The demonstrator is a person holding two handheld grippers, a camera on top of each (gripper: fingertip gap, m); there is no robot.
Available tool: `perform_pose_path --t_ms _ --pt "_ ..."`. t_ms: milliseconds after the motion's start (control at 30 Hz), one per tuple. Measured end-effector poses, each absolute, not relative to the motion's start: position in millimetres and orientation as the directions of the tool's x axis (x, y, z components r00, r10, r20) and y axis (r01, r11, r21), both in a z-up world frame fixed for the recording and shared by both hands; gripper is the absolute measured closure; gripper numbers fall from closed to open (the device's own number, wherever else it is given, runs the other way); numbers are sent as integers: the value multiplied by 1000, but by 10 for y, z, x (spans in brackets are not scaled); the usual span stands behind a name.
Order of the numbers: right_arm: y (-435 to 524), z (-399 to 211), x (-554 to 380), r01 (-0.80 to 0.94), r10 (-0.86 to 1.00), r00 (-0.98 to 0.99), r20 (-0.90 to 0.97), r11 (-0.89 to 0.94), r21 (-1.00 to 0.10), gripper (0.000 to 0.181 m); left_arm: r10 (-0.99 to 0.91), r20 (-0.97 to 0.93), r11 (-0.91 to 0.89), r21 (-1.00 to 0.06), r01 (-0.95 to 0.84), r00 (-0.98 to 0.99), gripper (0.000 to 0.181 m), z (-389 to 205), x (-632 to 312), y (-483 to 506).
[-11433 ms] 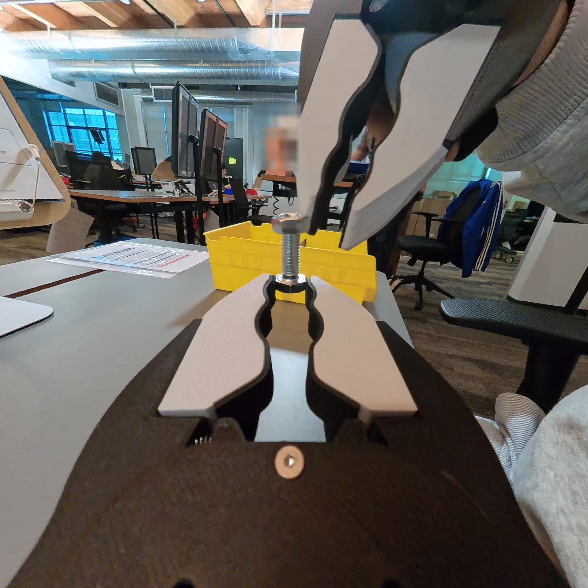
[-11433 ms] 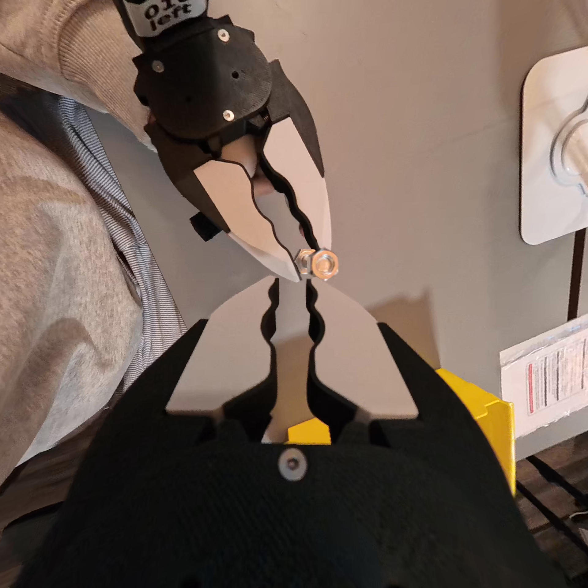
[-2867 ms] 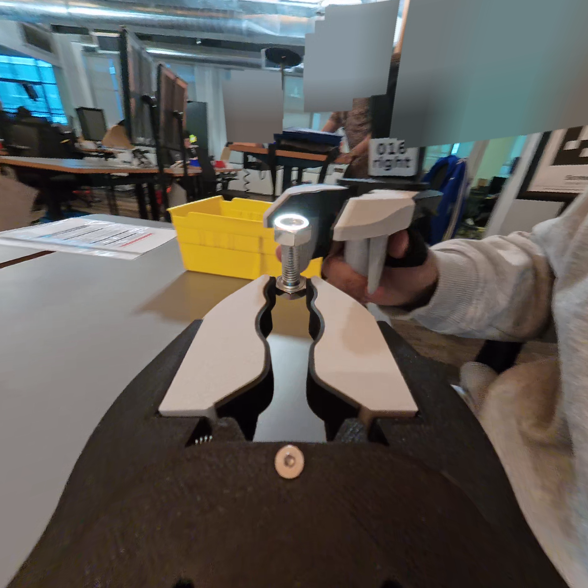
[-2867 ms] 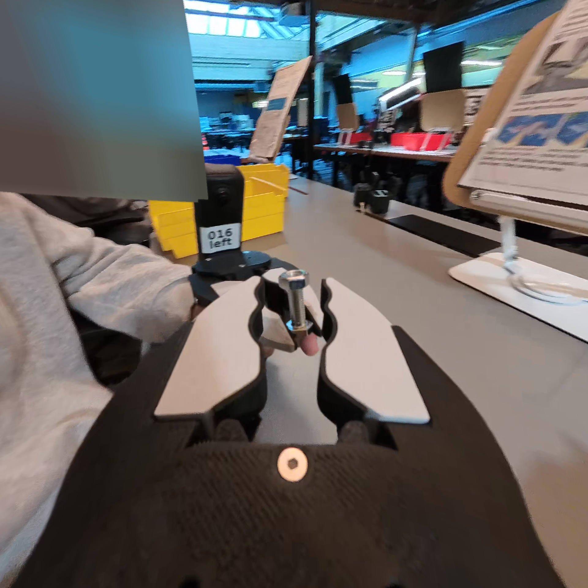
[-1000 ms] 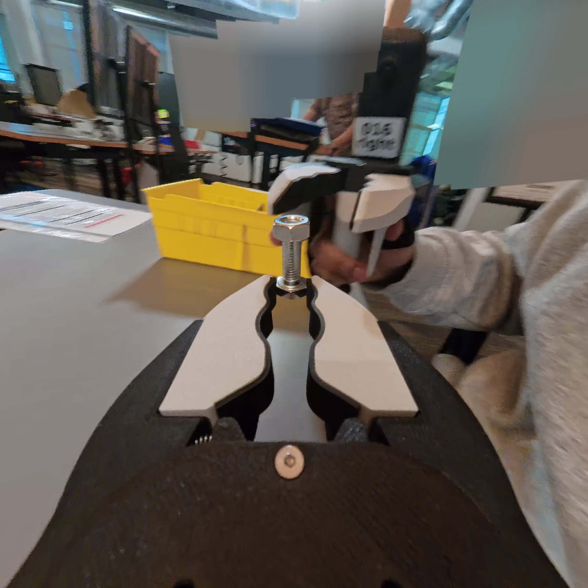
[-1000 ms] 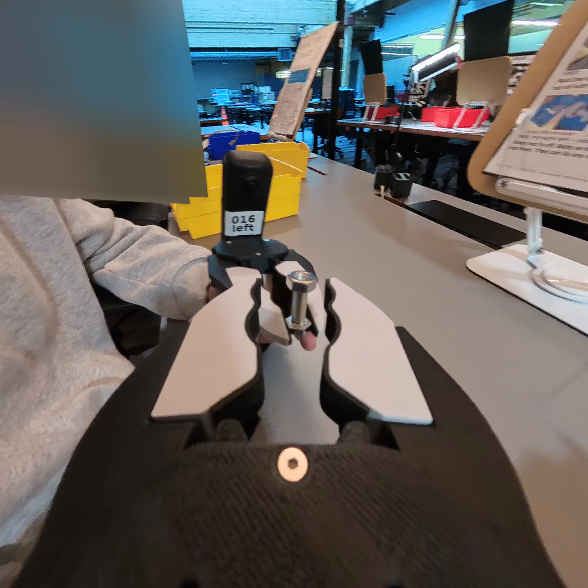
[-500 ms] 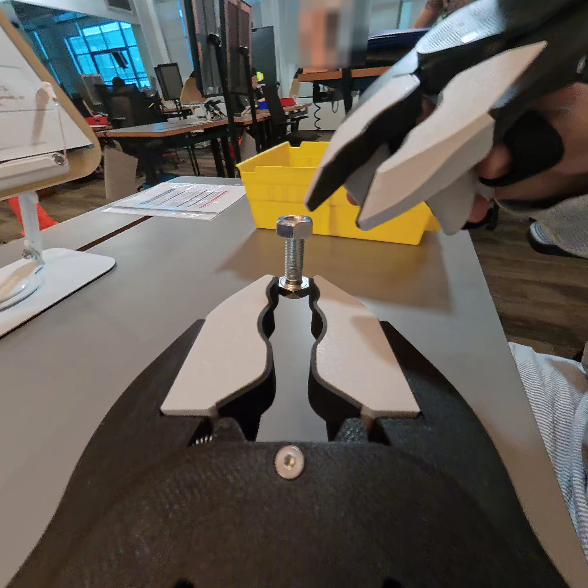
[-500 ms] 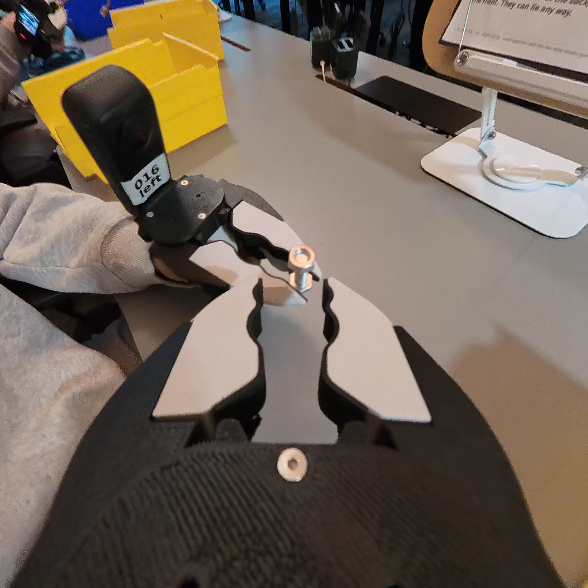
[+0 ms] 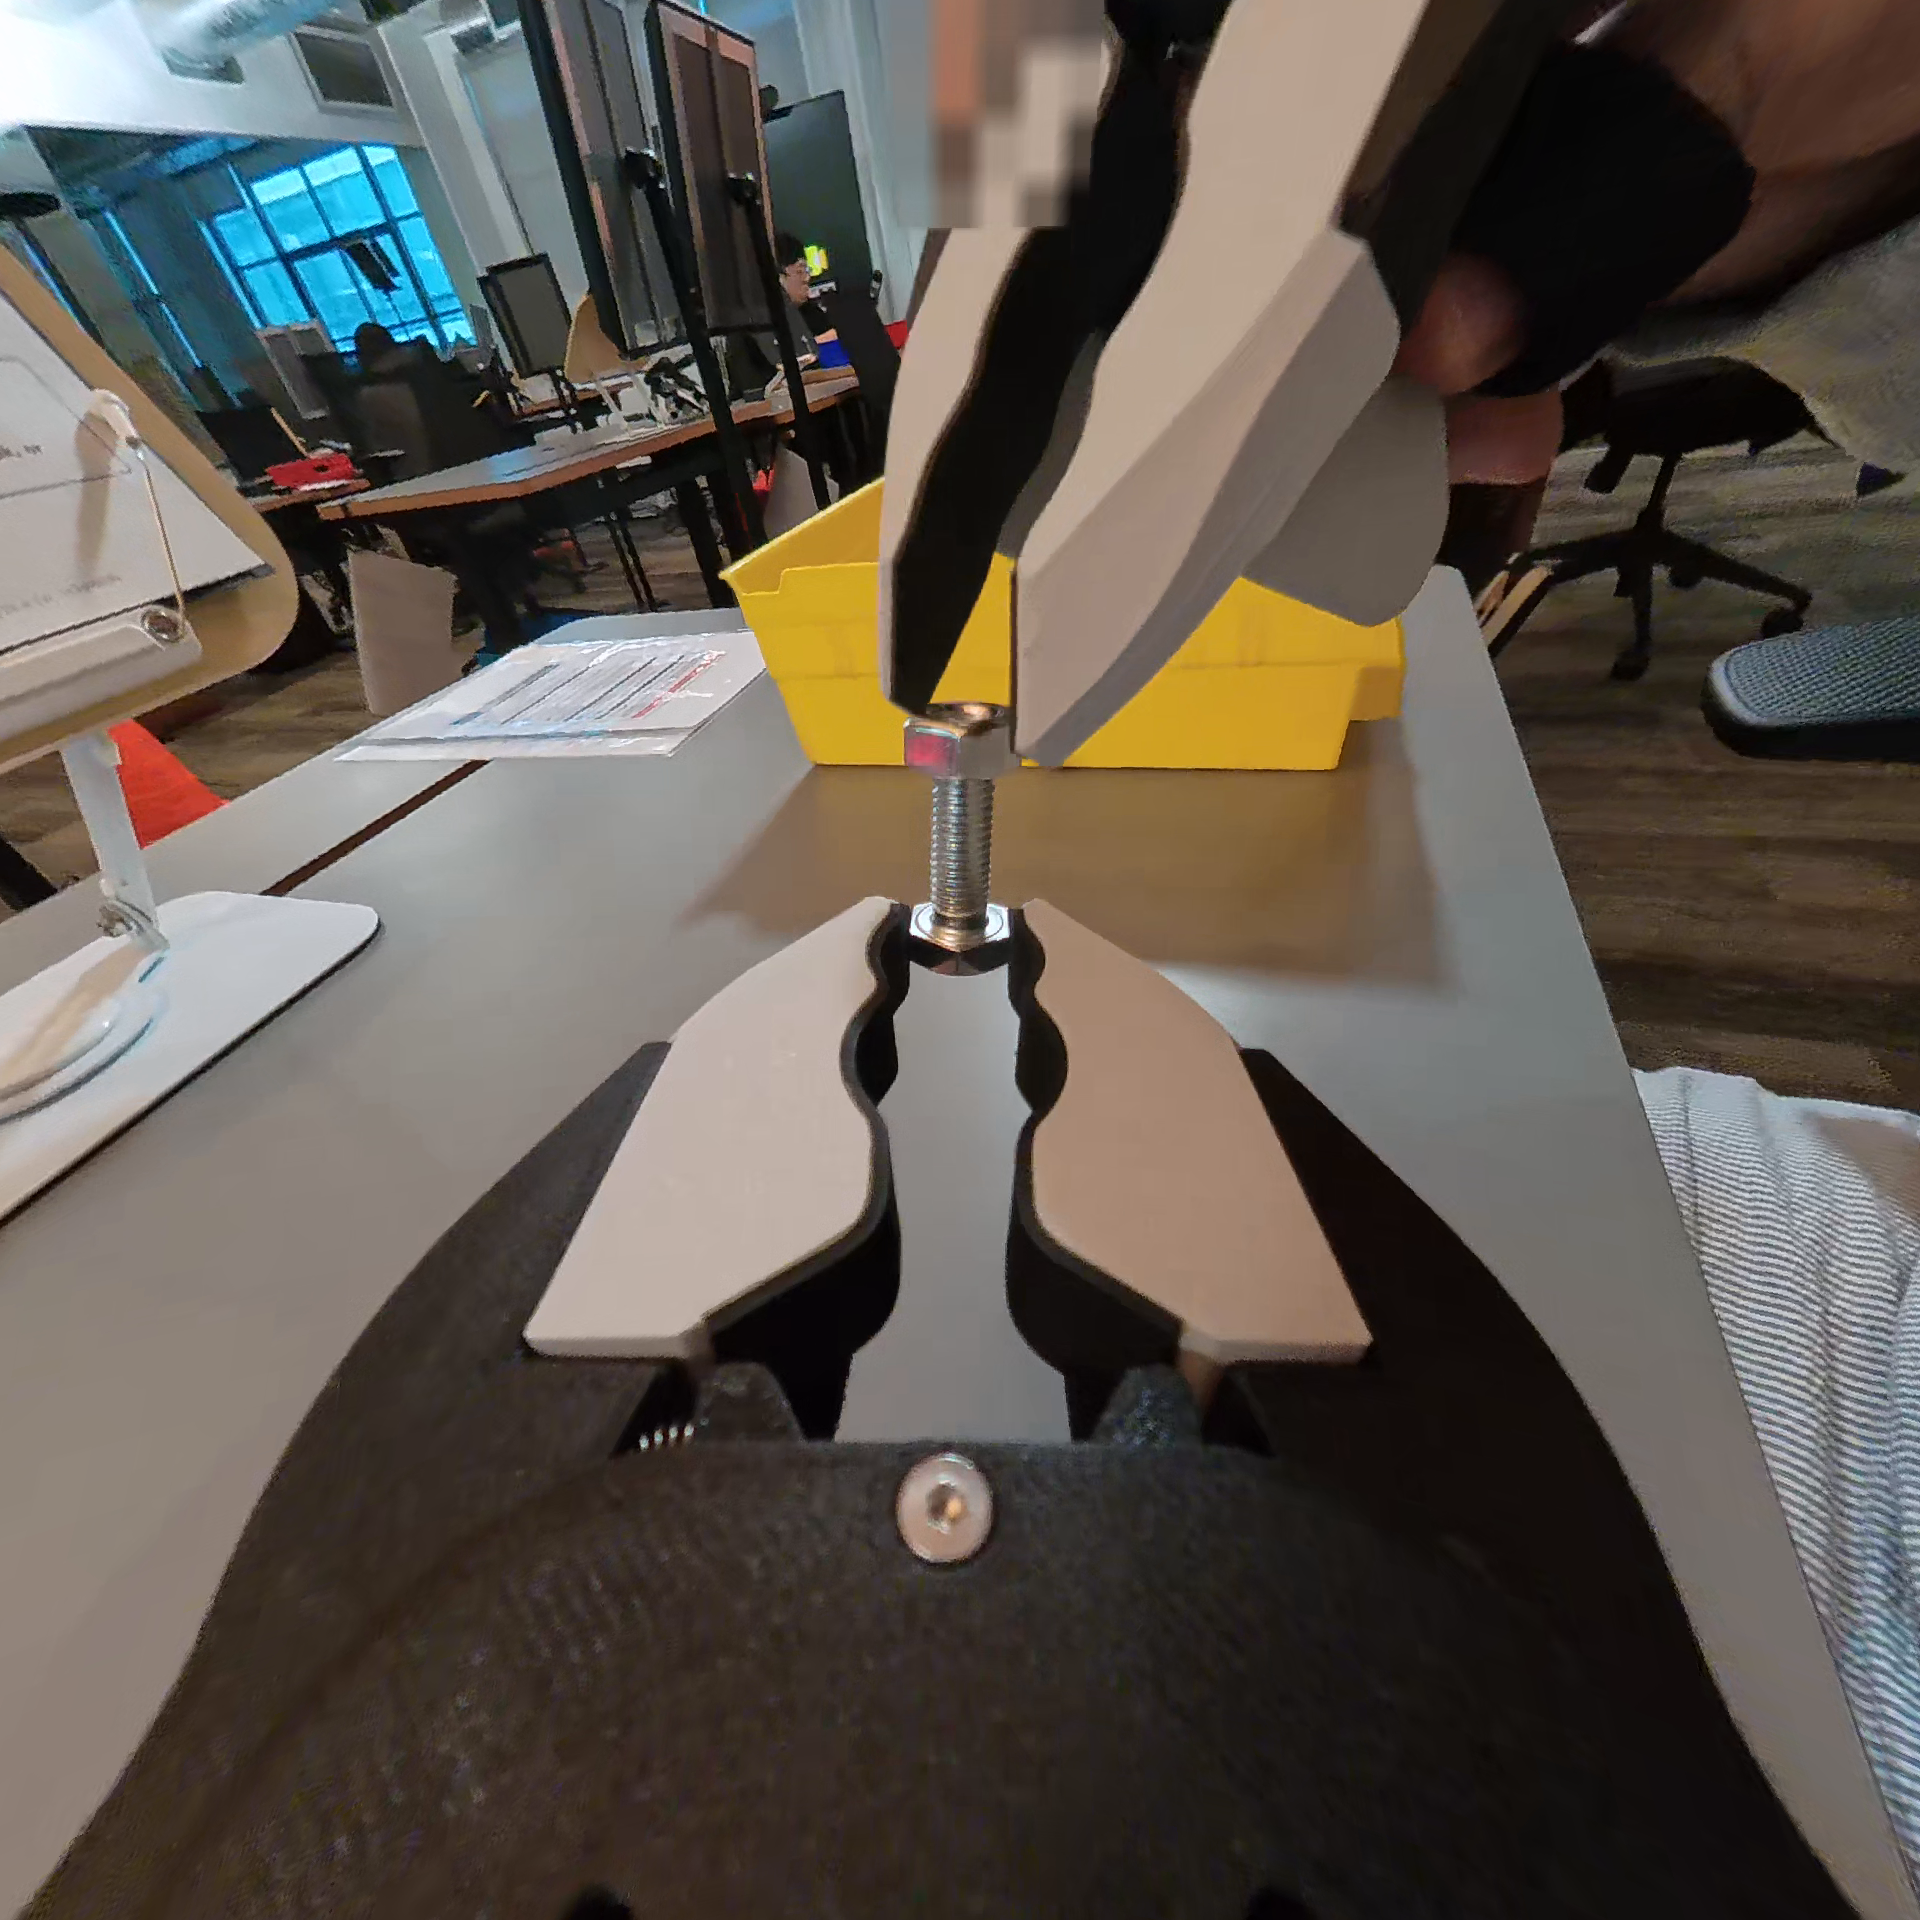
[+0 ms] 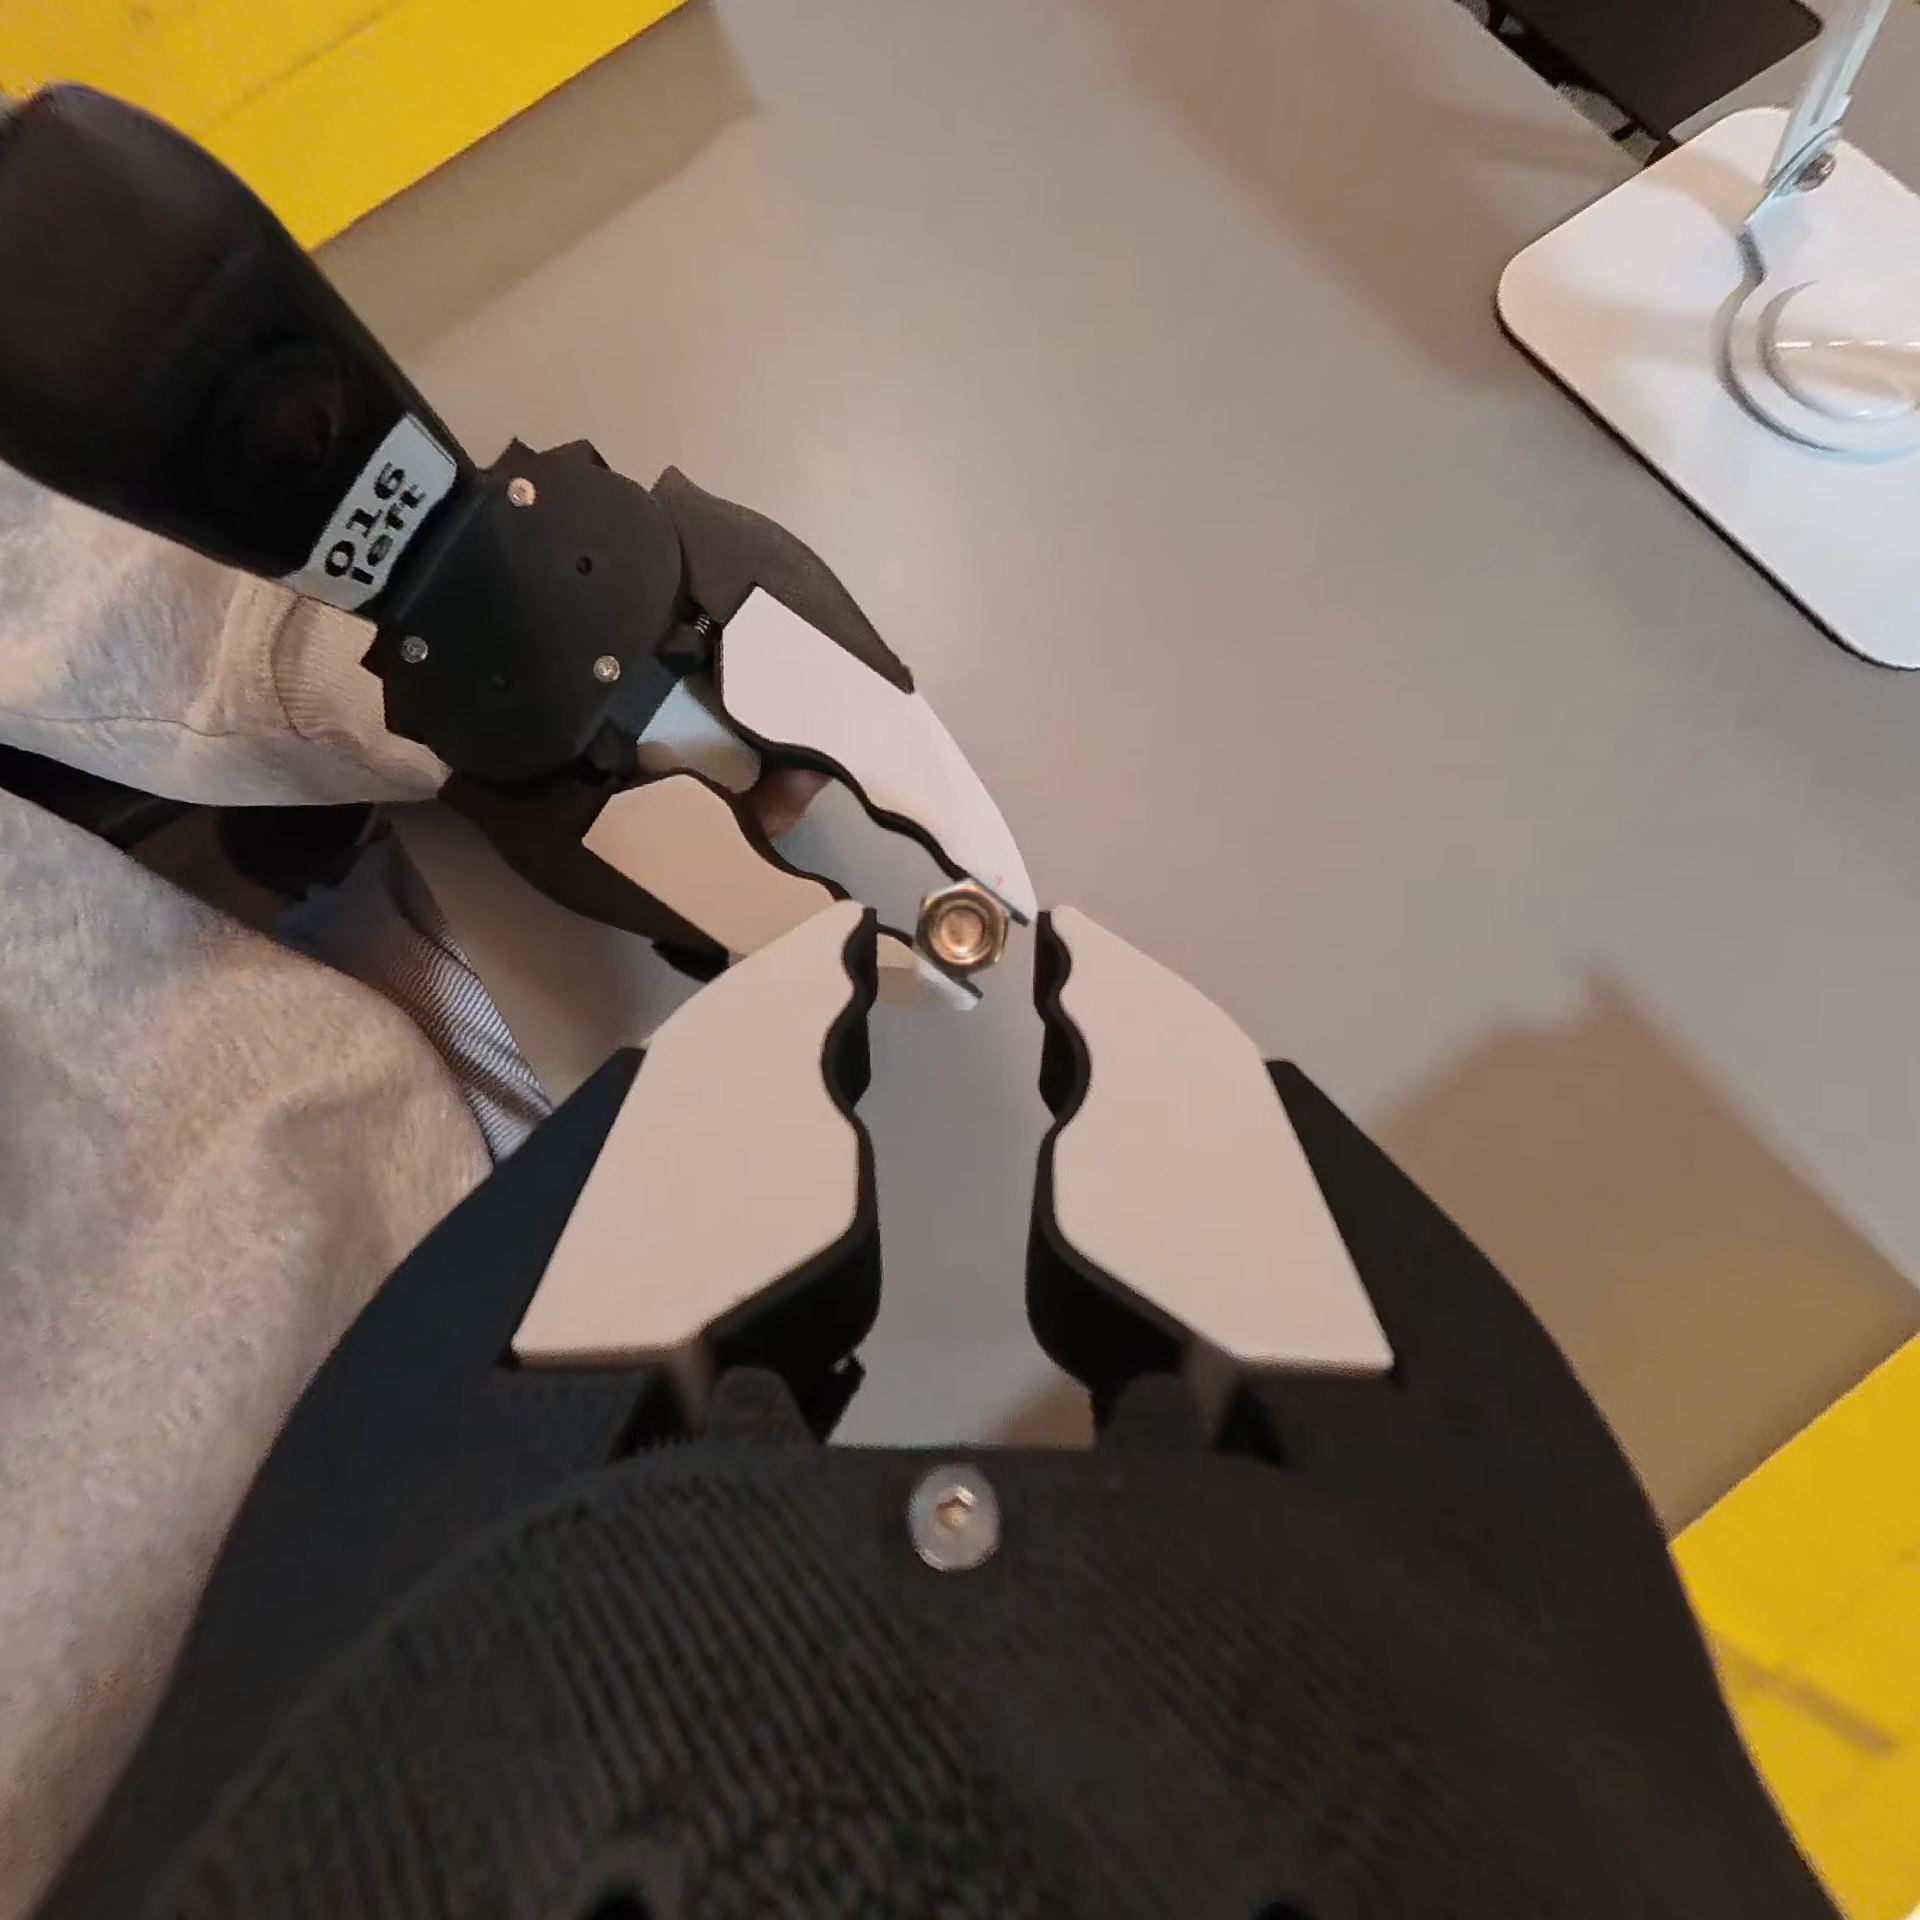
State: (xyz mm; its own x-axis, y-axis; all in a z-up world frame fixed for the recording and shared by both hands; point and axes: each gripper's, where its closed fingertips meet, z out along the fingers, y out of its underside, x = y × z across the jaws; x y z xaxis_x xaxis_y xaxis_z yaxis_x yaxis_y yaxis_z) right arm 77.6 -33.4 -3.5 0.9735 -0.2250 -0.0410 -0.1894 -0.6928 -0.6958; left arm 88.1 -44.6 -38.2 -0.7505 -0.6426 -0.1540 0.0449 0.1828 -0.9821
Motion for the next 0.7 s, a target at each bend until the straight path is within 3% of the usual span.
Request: perform_pose_path --t_ms 200,633,700 --pt "-335 -47 724 -165 -218 976 1 -738 -654 163 -643 -177 175 -981 82 -745 163 -285 836 -446" --pt "-380 30 657 -83 -169 981 94 -807 -585 157 -626 -207 175 -977 123 -752 163 -213 762 -482" --pt "-365 40 637 -85 -169 982 90 -805 -587 162 -624 -215 180 -975 129 -752 163 -212 748 -493"
